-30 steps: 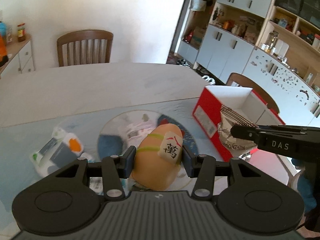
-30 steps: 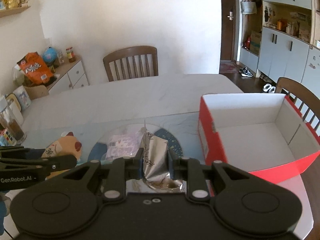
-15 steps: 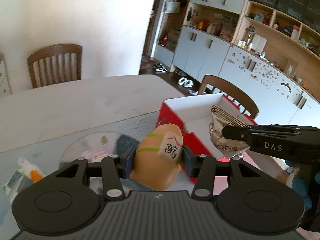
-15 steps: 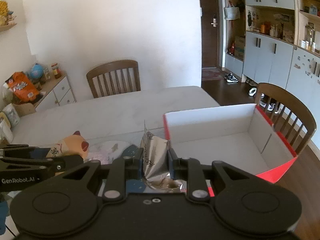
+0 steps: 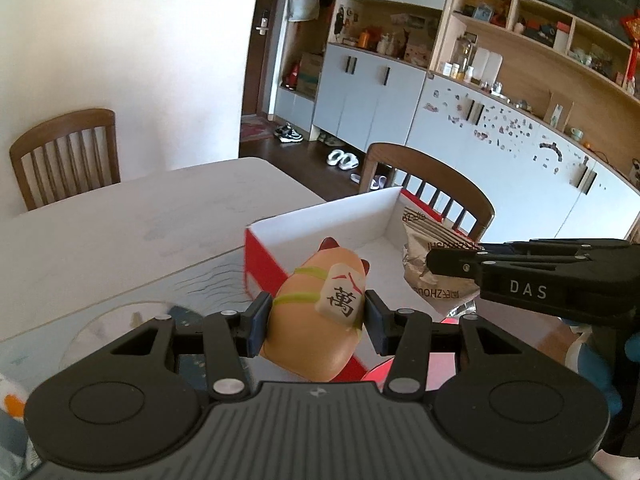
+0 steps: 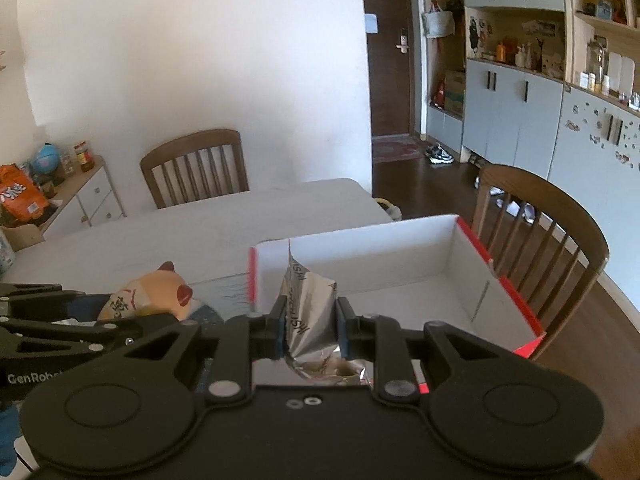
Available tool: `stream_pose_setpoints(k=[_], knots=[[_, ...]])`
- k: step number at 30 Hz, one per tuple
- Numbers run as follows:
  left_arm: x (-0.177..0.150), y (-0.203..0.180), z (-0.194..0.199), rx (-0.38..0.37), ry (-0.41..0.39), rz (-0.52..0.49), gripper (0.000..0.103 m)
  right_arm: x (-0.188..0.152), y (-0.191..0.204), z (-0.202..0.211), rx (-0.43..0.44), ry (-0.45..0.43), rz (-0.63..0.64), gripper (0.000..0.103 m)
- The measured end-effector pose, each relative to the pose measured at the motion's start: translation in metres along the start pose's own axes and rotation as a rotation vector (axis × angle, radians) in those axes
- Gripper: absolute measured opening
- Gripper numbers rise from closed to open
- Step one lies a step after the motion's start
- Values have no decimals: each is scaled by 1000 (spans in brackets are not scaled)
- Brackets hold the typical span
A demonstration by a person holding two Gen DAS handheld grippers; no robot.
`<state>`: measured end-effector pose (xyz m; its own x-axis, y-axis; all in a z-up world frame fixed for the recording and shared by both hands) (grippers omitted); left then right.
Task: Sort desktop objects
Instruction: 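Carry the figurine and foil packet into the red shoebox with both tools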
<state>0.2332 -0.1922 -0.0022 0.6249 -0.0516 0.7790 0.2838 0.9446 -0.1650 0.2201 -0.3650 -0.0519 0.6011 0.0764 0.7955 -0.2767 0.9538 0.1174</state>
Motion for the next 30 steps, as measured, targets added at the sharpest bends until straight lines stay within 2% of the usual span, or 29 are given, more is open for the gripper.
stream_pose_setpoints(k=[10, 18, 30], knots=[[4, -33, -49, 5, 50, -36, 47, -1, -47, -25, -17, 32, 0, 23], [8, -47, -85, 35, 97, -78, 47, 4, -76, -44, 3, 48, 9, 23], [11, -60, -138, 62, 165, -135, 47, 3, -99, -78, 16, 106, 35, 23]])
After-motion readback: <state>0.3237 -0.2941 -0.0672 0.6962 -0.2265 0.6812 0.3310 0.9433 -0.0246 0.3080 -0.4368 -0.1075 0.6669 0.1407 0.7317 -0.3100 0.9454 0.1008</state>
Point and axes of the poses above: each gripper's, at about its wrist camera, not at the fingertips, and z roughly against the way its jaws point, y to its left, x to its top, the point moved 7 cm from there along -z, roughly the way its jaws point, and after that the axes turned 1 degree about -y, right-handed, at the moved point
